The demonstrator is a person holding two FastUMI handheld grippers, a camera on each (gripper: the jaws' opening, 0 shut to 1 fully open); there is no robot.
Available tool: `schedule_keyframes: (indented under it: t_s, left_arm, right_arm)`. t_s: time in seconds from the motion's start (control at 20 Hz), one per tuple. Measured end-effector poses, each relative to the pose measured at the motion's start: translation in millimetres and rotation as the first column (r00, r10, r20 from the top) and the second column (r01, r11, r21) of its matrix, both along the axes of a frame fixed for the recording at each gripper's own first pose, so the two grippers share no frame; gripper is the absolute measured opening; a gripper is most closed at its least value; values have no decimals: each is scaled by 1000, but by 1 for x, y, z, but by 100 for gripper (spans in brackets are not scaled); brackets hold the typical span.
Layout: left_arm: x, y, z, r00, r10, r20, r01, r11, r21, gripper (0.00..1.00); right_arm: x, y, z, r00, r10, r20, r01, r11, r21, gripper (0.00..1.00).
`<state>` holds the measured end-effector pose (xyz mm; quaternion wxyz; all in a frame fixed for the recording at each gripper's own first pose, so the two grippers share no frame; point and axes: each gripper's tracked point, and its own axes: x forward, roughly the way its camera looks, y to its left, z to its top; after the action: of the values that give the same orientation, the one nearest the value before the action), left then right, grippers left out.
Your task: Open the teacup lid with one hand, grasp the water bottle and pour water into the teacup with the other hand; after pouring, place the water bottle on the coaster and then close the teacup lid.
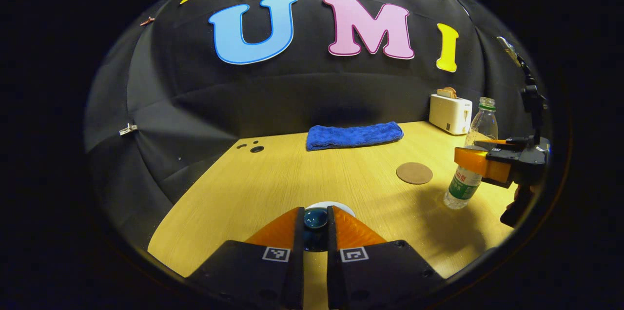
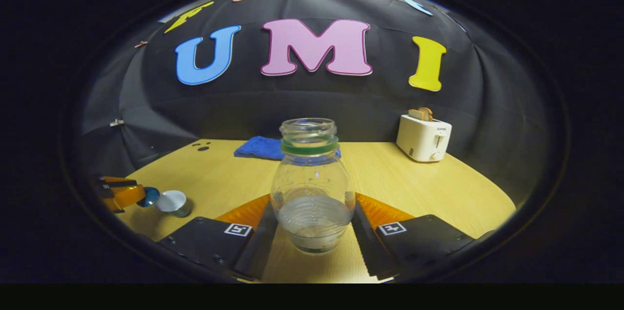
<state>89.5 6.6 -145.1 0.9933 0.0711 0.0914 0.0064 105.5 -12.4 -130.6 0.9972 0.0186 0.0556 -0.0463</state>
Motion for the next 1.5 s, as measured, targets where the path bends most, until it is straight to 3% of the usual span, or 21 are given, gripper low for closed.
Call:
schedule_keyframes:
  t_s: [0.2, 0.35, 0.4, 0.6, 0.8, 1.0, 1.05, 1.2, 1.25, 1.3, 1.35, 1.5]
  left_arm:
    - [-2, 7, 3, 1000, 19, 7, -18, 1000, -13, 23]
    - [-5, 16, 10, 999, 38, 27, -37, 999, -31, 23]
    - [-7, 18, 12, 999, 43, 30, -42, 998, -43, 23]
    - [-17, 34, 19, 996, 75, 57, -70, 994, -78, 23]
    - [-33, 53, 27, 991, 107, 81, -99, 991, -95, 23]
    - [-43, 74, 31, 988, 127, 91, -117, 988, -102, 23]
    - [-46, 79, 31, 987, 129, 92, -119, 987, -104, 23]
    - [-48, 90, 30, 987, 128, 96, -118, 988, -102, 23]
    - [-49, 94, 29, 987, 126, 95, -117, 988, -101, 19]
    - [-49, 97, 27, 988, 124, 92, -115, 988, -101, 19]
    - [-50, 99, 25, 989, 121, 89, -112, 988, -102, 23]
    - [-49, 104, 20, 991, 111, 79, -102, 989, -103, 19]
  right_arm:
    - [6, 12, 10, 997, 79, 1, -78, 992, -102, 75]
    - [17, 15, 31, 993, 112, 29, -100, 957, -272, 70]
    - [19, 17, 35, 990, 134, 34, -115, 934, -339, 75]
    - [31, 37, 44, 975, 220, 35, -168, 829, -534, 75]
    - [41, 56, 49, 960, 279, 20, -189, 700, -689, 75]
    - [51, 87, 47, 946, 325, 10, -205, 620, -757, 71]
    - [52, 97, 45, 939, 344, 1, -214, 586, -781, 75]
    - [59, 127, 36, 912, 409, -27, -243, 485, -840, 75]
    - [60, 134, 30, 904, 425, -39, -250, 453, -856, 71]
    - [62, 139, 25, 897, 438, -51, -256, 423, -869, 75]
    - [64, 144, 19, 893, 446, -64, -262, 399, -879, 75]
    - [67, 154, 8, 883, 460, -95, -277, 347, -896, 75]
